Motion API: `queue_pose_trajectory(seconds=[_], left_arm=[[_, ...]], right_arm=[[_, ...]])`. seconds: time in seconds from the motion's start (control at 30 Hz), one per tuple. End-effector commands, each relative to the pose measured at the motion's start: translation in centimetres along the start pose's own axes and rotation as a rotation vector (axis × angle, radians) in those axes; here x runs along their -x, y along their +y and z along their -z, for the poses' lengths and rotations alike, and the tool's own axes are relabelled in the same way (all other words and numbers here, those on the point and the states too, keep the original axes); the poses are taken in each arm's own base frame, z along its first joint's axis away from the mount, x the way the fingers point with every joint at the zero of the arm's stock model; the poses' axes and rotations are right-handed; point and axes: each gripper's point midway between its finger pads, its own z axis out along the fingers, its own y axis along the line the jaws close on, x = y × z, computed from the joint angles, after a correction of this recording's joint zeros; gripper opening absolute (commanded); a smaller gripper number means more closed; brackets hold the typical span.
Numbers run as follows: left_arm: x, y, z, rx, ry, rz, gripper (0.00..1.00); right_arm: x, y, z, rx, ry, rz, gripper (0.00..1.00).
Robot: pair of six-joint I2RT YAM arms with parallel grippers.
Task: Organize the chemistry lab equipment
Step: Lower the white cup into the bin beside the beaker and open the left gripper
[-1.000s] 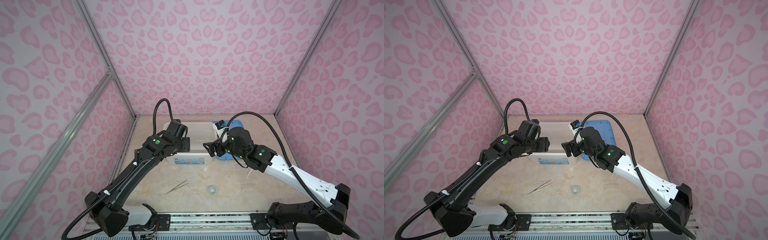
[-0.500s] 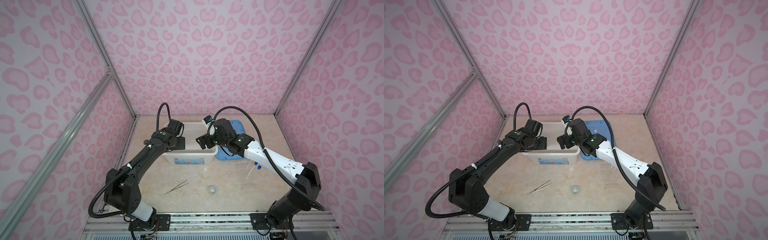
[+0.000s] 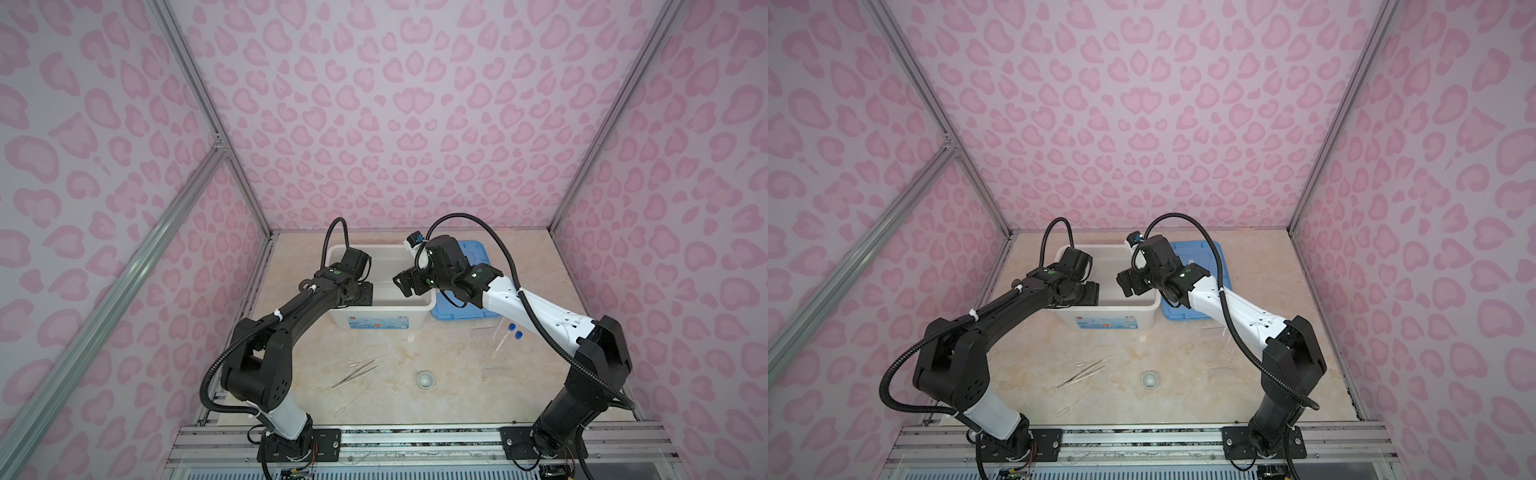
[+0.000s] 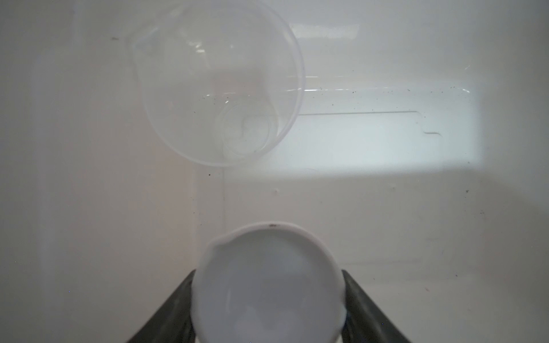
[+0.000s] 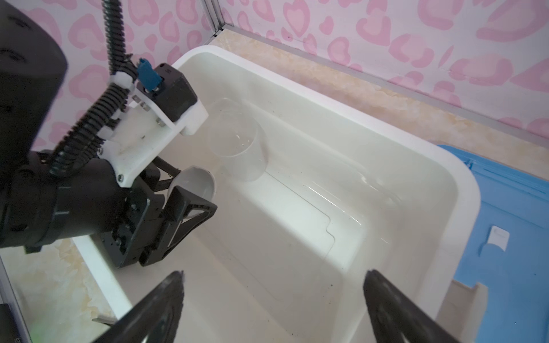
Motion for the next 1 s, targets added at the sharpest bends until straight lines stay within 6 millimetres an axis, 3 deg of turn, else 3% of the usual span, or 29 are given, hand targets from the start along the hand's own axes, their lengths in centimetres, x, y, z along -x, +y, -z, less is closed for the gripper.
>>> queue_pose_trajectory(seconds=[0.0,0.4,0.43,0.97], left_arm=[[0.5,0.1,-0.8,0.003,-0.019,-0.003,0.53],[0.5,0.2,-3.3,0.017,0.001,-0.013,0.53],[0.4,0.2,-3.5,0.019,0.006,-0.016,0.53],[-0.2,0.3,-5.9,0.02,0.023,-0.024,0.52]], right_arm=[[0.0,0.3,-0.5,0.024,0.002,0.019,0.95],[-1.3,-0.3,-2.6,0.022,0.059,0.017,0.95],[-0.1,-0.1,-2.4,0.023,0.036,0.02,0.95],[-0.6,-0.4,-3.9,0.024,0.075,0.021,0.95]])
